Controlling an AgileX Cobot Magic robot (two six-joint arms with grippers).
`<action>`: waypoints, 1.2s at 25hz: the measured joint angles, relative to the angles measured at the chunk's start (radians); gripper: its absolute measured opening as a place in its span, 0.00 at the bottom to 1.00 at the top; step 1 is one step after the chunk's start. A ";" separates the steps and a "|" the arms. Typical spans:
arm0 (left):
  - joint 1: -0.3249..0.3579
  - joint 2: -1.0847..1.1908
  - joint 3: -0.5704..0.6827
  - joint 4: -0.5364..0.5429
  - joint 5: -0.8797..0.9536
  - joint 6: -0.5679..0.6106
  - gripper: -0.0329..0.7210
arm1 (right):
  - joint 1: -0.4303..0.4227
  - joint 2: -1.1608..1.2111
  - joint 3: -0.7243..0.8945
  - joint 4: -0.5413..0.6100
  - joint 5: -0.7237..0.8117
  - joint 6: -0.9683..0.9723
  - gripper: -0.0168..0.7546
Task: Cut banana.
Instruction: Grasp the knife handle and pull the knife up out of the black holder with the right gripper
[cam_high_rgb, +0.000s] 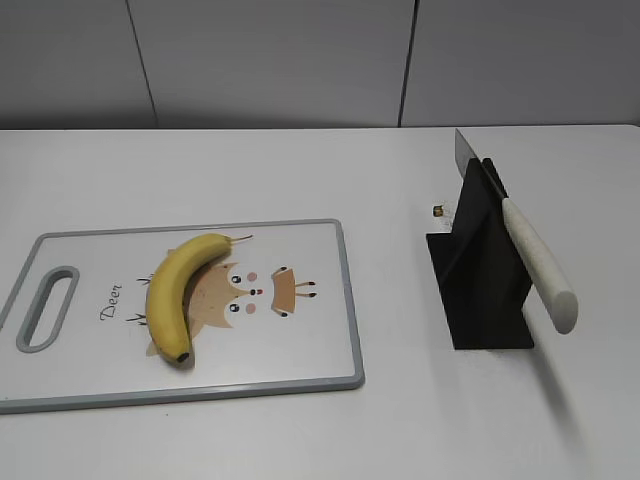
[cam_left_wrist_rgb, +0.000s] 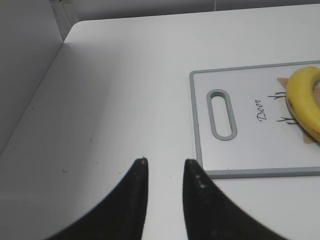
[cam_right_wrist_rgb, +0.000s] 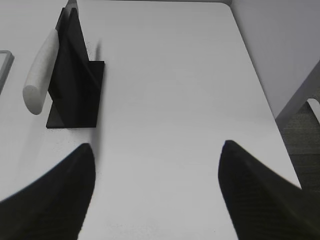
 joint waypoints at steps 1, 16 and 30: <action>0.000 0.000 0.000 0.002 0.000 0.000 0.35 | 0.000 0.000 0.000 0.000 0.000 0.000 0.78; 0.000 0.000 0.000 0.038 -0.001 0.001 0.89 | 0.000 0.334 -0.242 0.013 0.172 -0.024 0.78; 0.000 0.000 0.000 -0.033 -0.001 0.015 0.87 | 0.244 0.782 -0.455 0.053 0.181 0.099 0.78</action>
